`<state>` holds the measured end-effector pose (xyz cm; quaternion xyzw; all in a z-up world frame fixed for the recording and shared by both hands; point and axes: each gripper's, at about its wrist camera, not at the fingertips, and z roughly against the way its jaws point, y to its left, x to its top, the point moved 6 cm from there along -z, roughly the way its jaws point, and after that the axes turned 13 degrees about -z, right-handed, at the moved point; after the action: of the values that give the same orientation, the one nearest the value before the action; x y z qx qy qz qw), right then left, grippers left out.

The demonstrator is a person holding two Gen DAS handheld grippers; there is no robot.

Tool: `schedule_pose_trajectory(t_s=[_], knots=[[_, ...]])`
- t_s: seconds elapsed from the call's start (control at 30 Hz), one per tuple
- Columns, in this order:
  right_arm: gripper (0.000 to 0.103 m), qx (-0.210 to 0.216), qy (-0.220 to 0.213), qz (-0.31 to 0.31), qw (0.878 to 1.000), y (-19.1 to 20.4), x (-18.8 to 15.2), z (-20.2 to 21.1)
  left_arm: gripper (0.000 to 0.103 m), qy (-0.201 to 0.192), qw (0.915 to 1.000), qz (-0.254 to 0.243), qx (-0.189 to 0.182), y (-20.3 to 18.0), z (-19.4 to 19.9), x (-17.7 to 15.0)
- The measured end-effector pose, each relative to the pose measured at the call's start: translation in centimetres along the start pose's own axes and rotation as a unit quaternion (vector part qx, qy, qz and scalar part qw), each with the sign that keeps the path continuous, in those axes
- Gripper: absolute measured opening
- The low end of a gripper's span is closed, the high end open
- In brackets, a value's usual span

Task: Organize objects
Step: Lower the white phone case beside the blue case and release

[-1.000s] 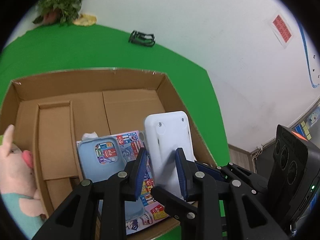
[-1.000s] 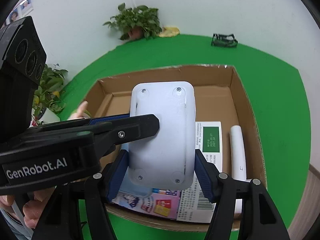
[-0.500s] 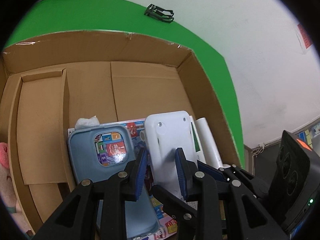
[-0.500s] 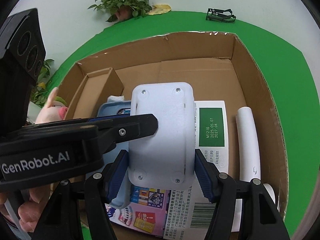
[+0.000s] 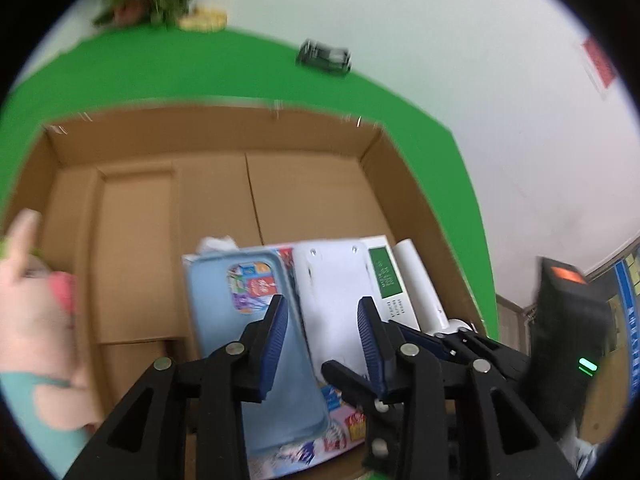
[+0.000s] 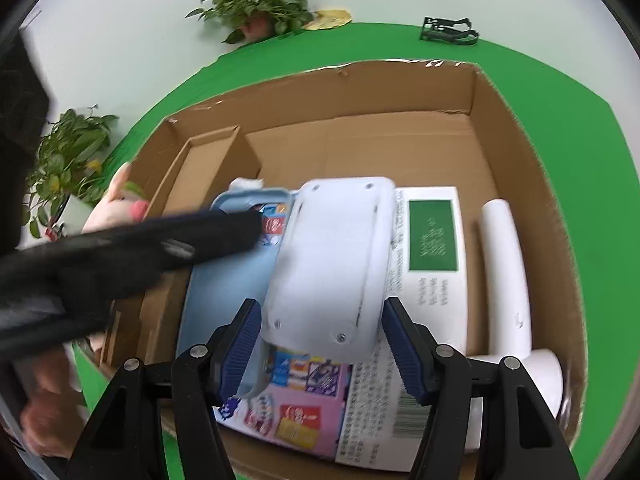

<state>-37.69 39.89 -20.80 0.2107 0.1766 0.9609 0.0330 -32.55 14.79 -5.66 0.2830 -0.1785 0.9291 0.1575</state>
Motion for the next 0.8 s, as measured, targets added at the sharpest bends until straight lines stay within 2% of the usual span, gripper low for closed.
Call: schedule_pose_trajectory(t_s=[0.07,0.1,0.13,0.17,0.2,0.23,0.27,0.3,0.37,0.43,0.47,0.5,0.53,0.57,0.6,0.67,0.73,0.8], knots=[[0.061,-0.01,-0.014,0.009,1.0,0.0,-0.1,0.5,0.036,-0.033,0.9991,-0.011,0.023,0.1,2.9,-0.3],[0.062,-0.018,-0.024,0.014,0.999,0.0,0.0,0.8,0.041,-0.048,0.9981,-0.016,0.034,0.3,4.1,-0.4],[0.067,-0.026,-0.035,0.02,0.999,-0.1,0.0,1.2,0.052,-0.063,0.9967,-0.02,0.048,0.5,5.3,-0.6],[0.078,-0.034,-0.049,0.025,0.998,-0.3,0.0,1.8,0.057,-0.08,0.9938,-0.026,0.073,0.7,6.9,-0.9],[0.085,-0.038,-0.066,0.03,0.997,-0.4,0.0,2.6,0.069,-0.099,0.9899,-0.034,0.096,0.9,8.3,-1.2],[0.098,-0.04,-0.08,0.034,0.995,-0.5,0.0,3.3,0.08,-0.114,0.9857,-0.042,0.116,0.9,9.4,-1.4],[0.103,-0.045,-0.1,0.036,0.993,-0.6,-0.2,4.2,0.084,-0.136,0.977,-0.052,0.156,1.0,10.9,-1.8],[0.103,-0.045,-0.121,0.04,0.991,-0.7,-0.5,5.3,0.085,-0.154,0.9683,-0.061,0.188,1.0,12.1,-2.1],[0.103,-0.038,-0.148,0.045,0.987,-0.6,-1.4,7.1,0.087,-0.189,0.9446,-0.088,0.254,0.6,14.4,-3.0],[0.103,-0.025,-0.177,0.042,0.983,-0.4,-2.3,8.6,0.09,-0.208,0.9218,-0.11,0.308,0.0,15.7,-3.9],[0.103,-0.01,-0.204,0.043,0.978,-0.2,-3.1,9.9,0.091,-0.215,0.9125,-0.113,0.329,-0.3,16.0,-4.6],[0.103,0.0,-0.23,0.044,0.972,-0.1,-3.8,11.0,0.091,-0.216,0.9084,-0.111,0.341,-0.4,16.1,-5.2],[0.103,0.002,-0.249,0.044,0.967,0.0,-4.2,11.7,0.091,-0.209,0.9093,-0.1,0.345,-0.2,15.9,-6.0],[0.103,-0.005,-0.289,0.05,0.956,0.1,-5.2,13.0,0.091,-0.204,0.9136,-0.086,0.341,-0.1,15.4,-6.6],[0.103,-0.01,-0.307,0.057,0.95,0.2,-5.8,13.4,0.091,-0.204,0.9175,-0.074,0.333,0.0,15.0,-7.4],[0.103,-0.017,-0.328,0.075,0.942,0.5,-7.2,13.8,0.091,-0.205,0.9192,-0.06,0.331,0.2,13.6,-8.9],[0.103,-0.012,-0.325,0.085,0.942,0.7,-8.2,13.1,0.091,-0.191,0.9208,-0.054,0.336,0.4,11.8,-10.0],[0.103,-0.013,-0.309,0.088,0.947,0.7,-9.1,11.8,0.091,-0.177,0.9288,-0.042,0.323,0.6,9.9,-11.5]])
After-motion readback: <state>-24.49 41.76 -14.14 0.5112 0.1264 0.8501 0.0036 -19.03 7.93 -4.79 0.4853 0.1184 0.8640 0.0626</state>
